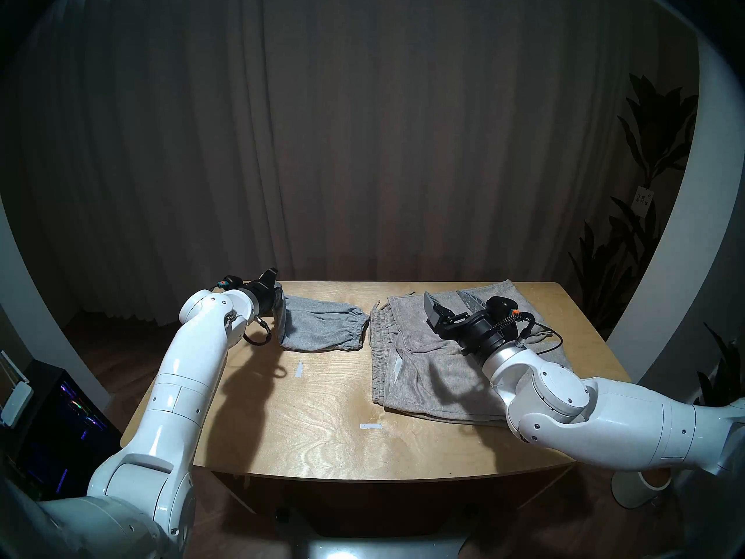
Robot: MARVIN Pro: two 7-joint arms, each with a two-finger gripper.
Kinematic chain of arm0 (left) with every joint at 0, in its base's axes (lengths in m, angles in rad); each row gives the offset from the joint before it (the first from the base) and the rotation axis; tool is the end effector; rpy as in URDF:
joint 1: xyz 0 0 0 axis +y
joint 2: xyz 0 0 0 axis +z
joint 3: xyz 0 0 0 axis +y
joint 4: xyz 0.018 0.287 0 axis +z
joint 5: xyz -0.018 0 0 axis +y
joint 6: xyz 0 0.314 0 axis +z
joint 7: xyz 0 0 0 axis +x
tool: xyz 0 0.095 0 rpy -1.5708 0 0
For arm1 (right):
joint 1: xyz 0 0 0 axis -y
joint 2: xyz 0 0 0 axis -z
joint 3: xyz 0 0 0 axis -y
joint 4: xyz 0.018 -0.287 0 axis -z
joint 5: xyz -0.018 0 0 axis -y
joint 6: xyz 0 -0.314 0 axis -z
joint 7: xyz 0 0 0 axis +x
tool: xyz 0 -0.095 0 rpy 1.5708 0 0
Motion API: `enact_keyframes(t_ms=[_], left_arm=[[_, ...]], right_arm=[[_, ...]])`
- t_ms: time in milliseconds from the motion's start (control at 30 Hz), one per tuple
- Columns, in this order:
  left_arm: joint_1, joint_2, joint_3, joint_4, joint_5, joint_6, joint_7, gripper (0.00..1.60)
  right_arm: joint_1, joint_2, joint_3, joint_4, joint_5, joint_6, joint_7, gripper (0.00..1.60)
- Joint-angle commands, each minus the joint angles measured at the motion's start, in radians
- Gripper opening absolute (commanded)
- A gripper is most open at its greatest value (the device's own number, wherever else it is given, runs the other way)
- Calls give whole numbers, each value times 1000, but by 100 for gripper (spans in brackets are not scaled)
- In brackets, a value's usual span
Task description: Fold pants twice and stack them
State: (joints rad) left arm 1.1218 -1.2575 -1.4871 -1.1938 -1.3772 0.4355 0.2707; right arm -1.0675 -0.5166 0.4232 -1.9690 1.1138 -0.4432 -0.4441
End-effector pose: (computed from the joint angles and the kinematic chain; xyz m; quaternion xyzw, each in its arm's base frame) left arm 0.5351 0.0873 -0.2708 0.7579 0.3359 0.4549 0.3252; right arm 0.3648 0.0187 -0.2309 -0.6909 -0.0476 -0.6869 0.2205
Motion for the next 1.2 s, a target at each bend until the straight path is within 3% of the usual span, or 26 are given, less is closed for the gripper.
enact_keyframes(t_ms=[0,267,633,767,967,1167], left_arm=[[-67,19,94,10,88,7,-84,0],[-98,14,214,56,193,11,-168,0],[-82,32,334,32,289,-3,-290,0],[-58,55,360,-14,307,3,-321,0],[9,138,445,-120,394,-8,-391,0],[48,191,507,-151,476,-42,-426,0]], right_arm=[[-3,8,9,-16,4,-26,2,160],[-14,19,10,-26,6,-42,-3,160],[-30,40,10,-39,7,-67,-16,160],[-32,41,10,-40,6,-70,-19,160],[-32,39,9,-34,7,-76,-13,160],[-27,34,9,-30,9,-74,-5,160]])
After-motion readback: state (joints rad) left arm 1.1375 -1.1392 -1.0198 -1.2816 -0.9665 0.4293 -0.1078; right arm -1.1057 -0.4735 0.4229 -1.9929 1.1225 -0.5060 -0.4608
